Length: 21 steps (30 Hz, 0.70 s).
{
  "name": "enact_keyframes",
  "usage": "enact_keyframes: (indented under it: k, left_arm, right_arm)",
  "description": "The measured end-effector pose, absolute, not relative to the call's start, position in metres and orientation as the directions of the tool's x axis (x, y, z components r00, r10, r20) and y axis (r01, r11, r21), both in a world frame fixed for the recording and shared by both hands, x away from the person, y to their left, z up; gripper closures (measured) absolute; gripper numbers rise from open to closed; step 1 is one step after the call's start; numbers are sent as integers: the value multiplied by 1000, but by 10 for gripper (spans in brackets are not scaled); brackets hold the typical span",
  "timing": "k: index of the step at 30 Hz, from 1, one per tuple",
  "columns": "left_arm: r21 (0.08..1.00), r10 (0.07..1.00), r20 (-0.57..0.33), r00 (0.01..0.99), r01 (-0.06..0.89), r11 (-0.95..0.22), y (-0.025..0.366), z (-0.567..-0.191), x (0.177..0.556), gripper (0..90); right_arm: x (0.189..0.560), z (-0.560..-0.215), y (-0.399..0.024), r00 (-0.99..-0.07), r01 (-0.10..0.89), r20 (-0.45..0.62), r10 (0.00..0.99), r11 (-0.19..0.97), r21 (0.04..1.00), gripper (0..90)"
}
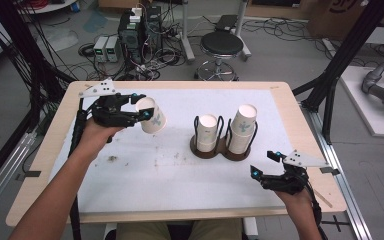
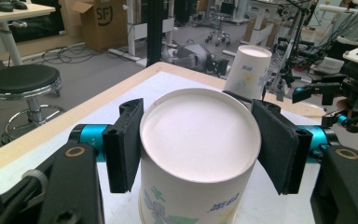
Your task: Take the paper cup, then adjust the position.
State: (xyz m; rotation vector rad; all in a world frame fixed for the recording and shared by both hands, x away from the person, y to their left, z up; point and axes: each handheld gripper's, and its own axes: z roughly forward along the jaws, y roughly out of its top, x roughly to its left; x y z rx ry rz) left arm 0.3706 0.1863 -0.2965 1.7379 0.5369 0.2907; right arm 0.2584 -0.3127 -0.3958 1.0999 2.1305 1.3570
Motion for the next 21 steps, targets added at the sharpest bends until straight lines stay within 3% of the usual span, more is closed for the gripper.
enact_keyframes:
  k: [12,21]
  left_arm:
    - [958,487,-97,868,213,-190,190,-322,353,372]
    - [953,475,-107,873,226,-201,185,-345,330,373]
  right_arm:
    - [259,-390,-291,-689,385,112,716,230,894,149]
    - [263,-387,-256,-795,340,122,594,271,901,149]
